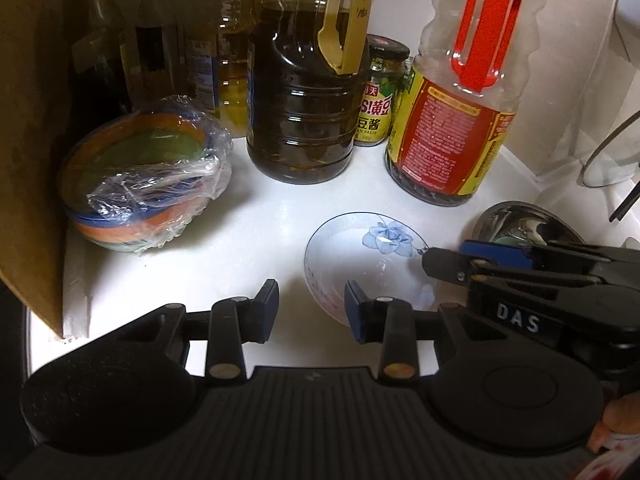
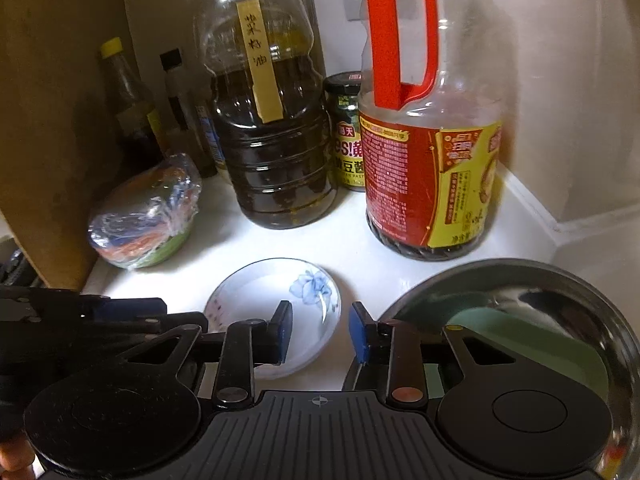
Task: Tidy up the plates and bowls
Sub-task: 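Close both grippers on the rim of the small white plate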
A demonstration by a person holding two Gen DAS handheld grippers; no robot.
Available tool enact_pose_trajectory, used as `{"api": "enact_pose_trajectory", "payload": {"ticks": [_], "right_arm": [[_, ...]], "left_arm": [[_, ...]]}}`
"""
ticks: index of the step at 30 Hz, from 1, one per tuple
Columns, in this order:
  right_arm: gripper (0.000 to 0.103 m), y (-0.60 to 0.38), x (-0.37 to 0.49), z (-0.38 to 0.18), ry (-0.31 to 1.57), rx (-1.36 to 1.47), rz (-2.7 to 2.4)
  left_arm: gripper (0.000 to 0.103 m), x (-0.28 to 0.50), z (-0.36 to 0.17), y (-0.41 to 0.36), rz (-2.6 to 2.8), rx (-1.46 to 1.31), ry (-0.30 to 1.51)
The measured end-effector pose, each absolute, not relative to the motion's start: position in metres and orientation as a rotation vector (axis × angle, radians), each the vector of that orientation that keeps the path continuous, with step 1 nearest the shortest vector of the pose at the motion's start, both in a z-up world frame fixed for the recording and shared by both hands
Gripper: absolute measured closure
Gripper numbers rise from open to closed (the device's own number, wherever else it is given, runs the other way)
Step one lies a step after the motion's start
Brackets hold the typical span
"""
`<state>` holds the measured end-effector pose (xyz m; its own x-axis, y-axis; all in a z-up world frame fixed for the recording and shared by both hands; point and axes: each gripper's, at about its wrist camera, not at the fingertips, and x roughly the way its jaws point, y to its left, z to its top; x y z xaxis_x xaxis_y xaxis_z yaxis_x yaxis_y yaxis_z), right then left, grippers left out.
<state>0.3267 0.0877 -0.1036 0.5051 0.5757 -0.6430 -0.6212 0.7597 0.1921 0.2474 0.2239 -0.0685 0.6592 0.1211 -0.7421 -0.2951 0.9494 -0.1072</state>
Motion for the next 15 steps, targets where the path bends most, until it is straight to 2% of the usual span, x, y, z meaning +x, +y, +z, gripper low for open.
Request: {"api": "enact_pose_trajectory", "payload": {"ticks": [10, 15], "right_arm": [[0.076, 0.108, 0.349, -0.116, 0.766, -0.141, 0.711], [0.083, 0.116, 0.353, -0.123, 0.791, -0.155, 0.713]], "left_arm": [[0.07, 0.259, -0.073, 0.233, 0.23, -0.241, 0.842], [0.07, 0.259, -0.074, 0.236, 0.224, -0.246, 0.848]]}}
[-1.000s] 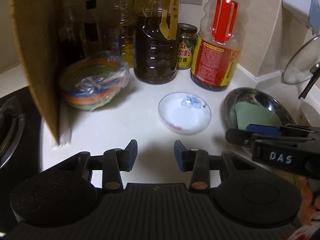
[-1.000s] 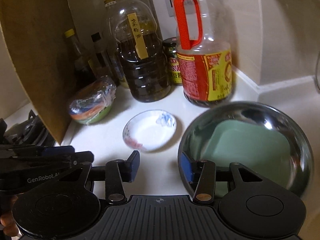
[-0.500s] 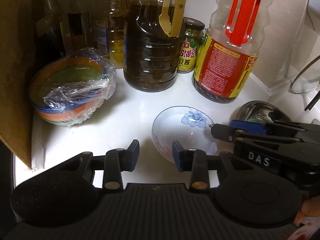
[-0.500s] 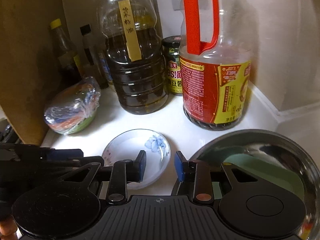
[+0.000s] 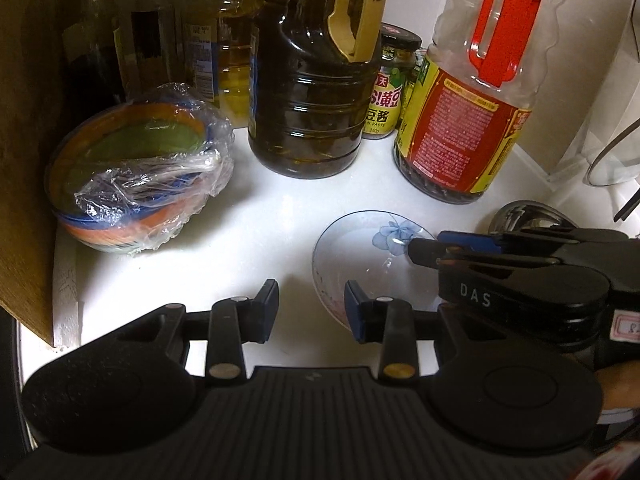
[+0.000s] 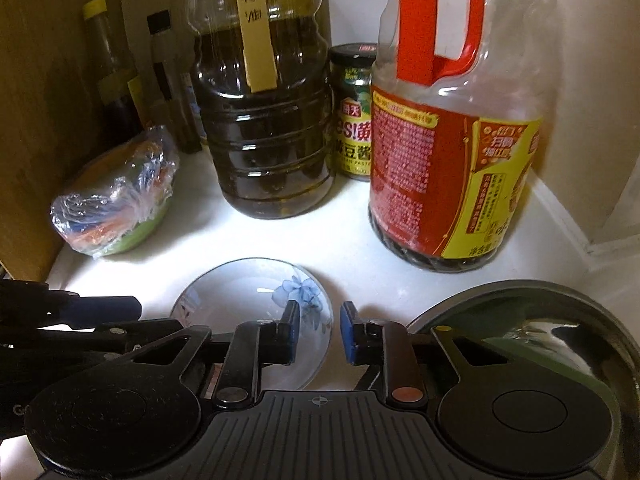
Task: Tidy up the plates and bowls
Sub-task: 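Close both grippers on the rim of the small white plate, then lift the small white plate with both grippers and carry it over the green plate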
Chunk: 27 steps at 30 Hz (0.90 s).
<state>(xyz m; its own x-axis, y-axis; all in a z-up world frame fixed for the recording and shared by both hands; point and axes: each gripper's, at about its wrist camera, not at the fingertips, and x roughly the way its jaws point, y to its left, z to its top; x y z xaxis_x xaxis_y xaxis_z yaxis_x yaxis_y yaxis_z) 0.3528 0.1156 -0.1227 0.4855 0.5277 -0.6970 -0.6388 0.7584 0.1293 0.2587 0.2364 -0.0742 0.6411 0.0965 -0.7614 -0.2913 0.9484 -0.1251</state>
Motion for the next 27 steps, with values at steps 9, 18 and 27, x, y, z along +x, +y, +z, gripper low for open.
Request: {"api": "enact_pose_trajectory", "payload": {"ticks": [9, 18, 27], "right_arm": [[0.085, 0.114, 0.335, -0.12, 0.844, -0.134, 0.738], [0.085, 0.113, 0.326, -0.12, 0.882, -0.035, 0.748], [0.085, 0.111, 0.332, -0.125, 0.883, 0.023, 0.725]], "left_arm": [[0.072, 0.247, -0.078, 0.246, 0.213, -0.275, 0.866], [0.076, 0.249, -0.083, 0.258, 0.239, -0.276, 0.88], [0.092, 0.257, -0.086, 0.259, 0.222, -0.268, 0.886]]}}
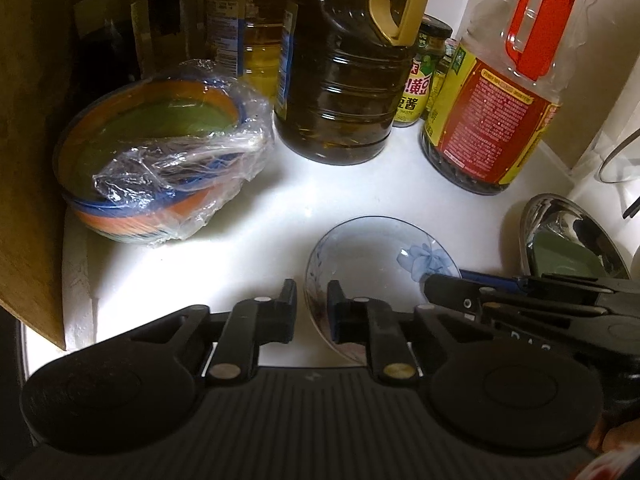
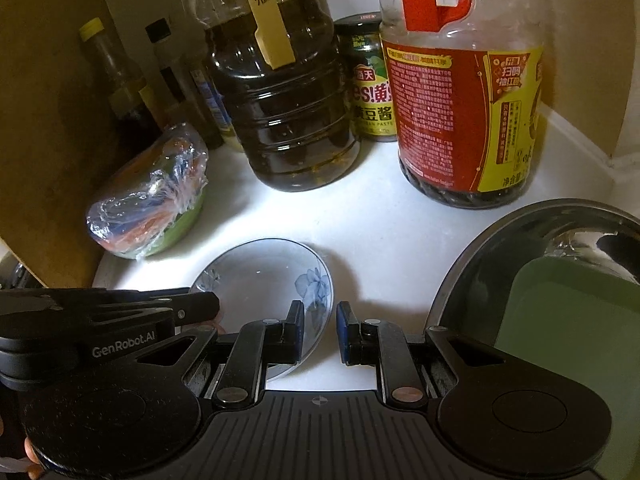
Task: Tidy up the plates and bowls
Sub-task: 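Lift the small white plate with both grippers and carry it over the green plate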
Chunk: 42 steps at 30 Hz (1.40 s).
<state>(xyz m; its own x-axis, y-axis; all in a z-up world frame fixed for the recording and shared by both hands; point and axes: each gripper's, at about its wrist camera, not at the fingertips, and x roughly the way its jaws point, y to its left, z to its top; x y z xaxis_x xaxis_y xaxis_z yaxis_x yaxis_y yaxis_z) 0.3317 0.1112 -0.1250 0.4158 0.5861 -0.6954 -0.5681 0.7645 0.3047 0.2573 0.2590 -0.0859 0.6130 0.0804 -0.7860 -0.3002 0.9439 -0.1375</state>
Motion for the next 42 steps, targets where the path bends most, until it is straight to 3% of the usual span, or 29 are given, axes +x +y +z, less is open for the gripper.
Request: {"api": "enact_pose_trajectory", "payload": {"ticks": [2, 5, 27, 42], "right_arm": [[0.085, 0.111, 0.331, -0.125, 0.881, 0.023, 0.723], [0.094, 0.111, 0.33, -0.125, 0.88, 0.017, 0.714], [0.096, 0.081, 0.307, -0.094, 0.842, 0.072, 0.691], [0.096, -0.001, 0.295, -0.079, 0.8, 0.152, 0.5]], "left_arm": [[0.092, 0.257, -0.087, 0.258, 0.22, -0.261, 0.885], [0.093, 0.256, -0.087, 0.257, 0.225, -0.256, 0.883], [0.094, 0.235, -0.058, 0.231, 0.197, -0.21, 0.822], [0.094, 0.258, -0.041, 0.158, 0.007, -0.141, 0.797]]}}
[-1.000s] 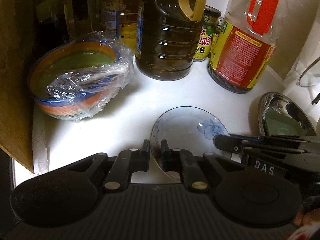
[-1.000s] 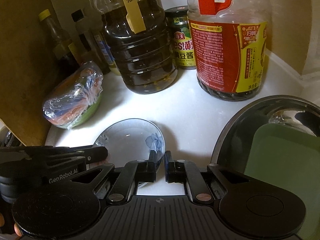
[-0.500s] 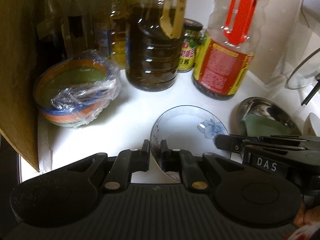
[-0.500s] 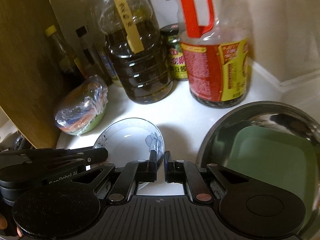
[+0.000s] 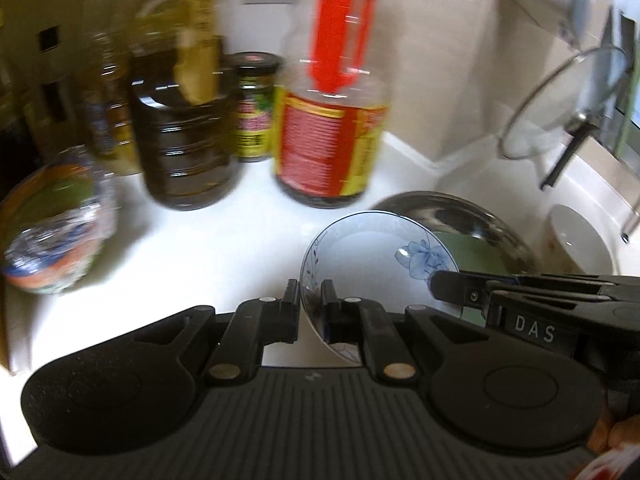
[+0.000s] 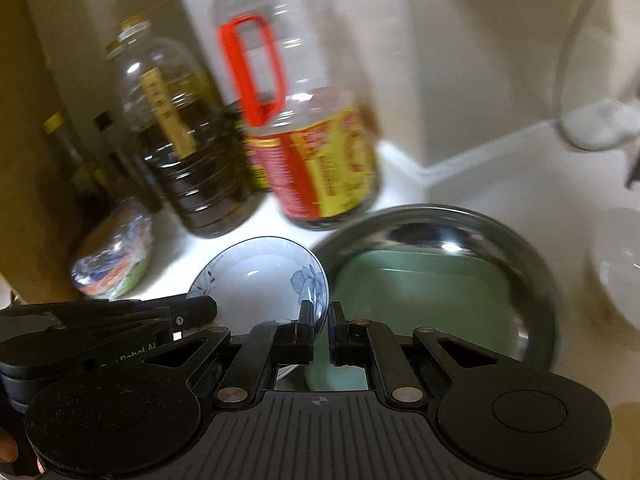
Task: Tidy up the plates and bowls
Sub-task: 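Lift the small white plate with both grippers and carry it over the green plate, then lower the small white plate onto the green plate and open both grippers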
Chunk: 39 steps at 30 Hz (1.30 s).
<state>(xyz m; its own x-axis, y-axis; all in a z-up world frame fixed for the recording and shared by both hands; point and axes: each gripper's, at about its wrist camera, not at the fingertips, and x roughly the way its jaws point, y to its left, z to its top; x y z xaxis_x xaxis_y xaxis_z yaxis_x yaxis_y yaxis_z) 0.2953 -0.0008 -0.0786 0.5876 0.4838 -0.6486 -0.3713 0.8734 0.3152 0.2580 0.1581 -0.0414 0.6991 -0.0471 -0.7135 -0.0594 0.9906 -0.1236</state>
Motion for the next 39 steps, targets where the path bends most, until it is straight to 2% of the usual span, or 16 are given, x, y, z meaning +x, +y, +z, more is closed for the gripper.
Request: {"api": "enact_pose_trajectory", "payload": {"ticks": [15, 39], "right_arm": [[0.096, -0.062, 0.301, -0.091, 0.842, 0.193, 0.318], [0.096, -0.063, 0.33, -0.112, 0.937, 0.194, 0.25]], "left_arm": [[0.094, 0.29, -0.062, 0.096, -0.144, -0.097, 0.851], [0.094, 0.321, -0.087, 0.092, -0.167, -0.113, 0.934]]}}
